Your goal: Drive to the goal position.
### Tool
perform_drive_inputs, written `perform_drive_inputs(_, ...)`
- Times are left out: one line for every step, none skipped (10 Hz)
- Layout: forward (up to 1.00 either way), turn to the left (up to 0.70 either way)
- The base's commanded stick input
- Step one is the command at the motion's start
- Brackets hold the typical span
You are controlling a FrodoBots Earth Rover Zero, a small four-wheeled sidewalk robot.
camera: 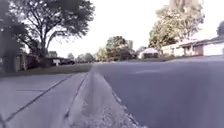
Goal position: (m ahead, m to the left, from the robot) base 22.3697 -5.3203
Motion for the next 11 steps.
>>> perform_drive_inputs(1.00, 0.00)
perform_drive_inputs(1.00, 0.00)
perform_drive_inputs(1.00, 0.00)
perform_drive_inputs(1.00, 0.01)
perform_drive_inputs(1.00, 0.03)
perform_drive_inputs(1.00, 0.04)
perform_drive_inputs(1.00, 0.04)
perform_drive_inputs(1.00, 0.02)
perform_drive_inputs(1.00, 0.01)
perform_drive_inputs(1.00, 0.00)
perform_drive_inputs(1.00, 0.00)
